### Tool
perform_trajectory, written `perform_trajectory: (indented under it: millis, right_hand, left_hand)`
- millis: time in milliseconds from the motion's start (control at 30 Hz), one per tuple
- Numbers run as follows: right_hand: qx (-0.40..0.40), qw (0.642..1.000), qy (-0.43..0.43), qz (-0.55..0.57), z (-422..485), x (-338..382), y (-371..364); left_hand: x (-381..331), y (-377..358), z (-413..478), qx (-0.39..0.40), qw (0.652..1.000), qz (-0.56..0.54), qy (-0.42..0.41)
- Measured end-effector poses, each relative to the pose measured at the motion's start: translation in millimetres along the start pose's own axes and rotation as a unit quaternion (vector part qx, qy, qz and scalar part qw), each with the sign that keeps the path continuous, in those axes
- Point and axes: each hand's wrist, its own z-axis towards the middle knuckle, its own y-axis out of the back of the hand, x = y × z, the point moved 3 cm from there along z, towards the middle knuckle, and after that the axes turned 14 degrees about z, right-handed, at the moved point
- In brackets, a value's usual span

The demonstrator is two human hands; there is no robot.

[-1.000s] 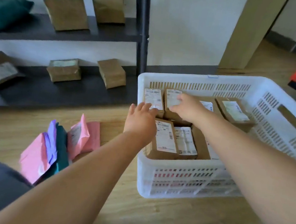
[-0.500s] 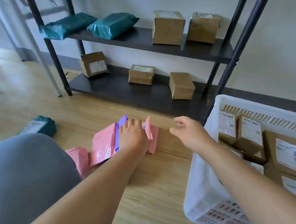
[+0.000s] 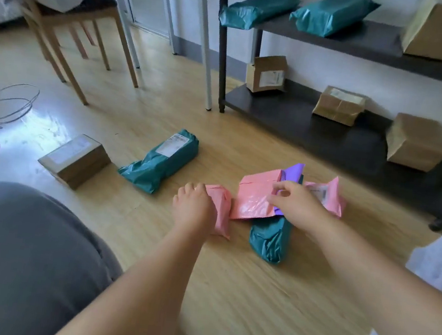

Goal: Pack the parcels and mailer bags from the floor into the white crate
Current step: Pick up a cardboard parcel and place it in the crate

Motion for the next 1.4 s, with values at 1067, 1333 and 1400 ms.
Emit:
perform_trajectory:
  millis: [1067,1333,1400]
  right_hand:
    - [0.161,0.982,0.061,-0.078,122,115,-234]
    - [0.229,0.961,0.09,-0.125,178,148,-368]
    - [0.235,0.958,0.104,-0.125,191,155,-396]
  left_hand:
    - [197,-22,91,0.028,0.941,-0.154,0.299]
    - [300,-55,147,-0.025,0.923,-0.178,0.341]
    - [322,-62,164,-0.039,0.916,-0.196,0.347]
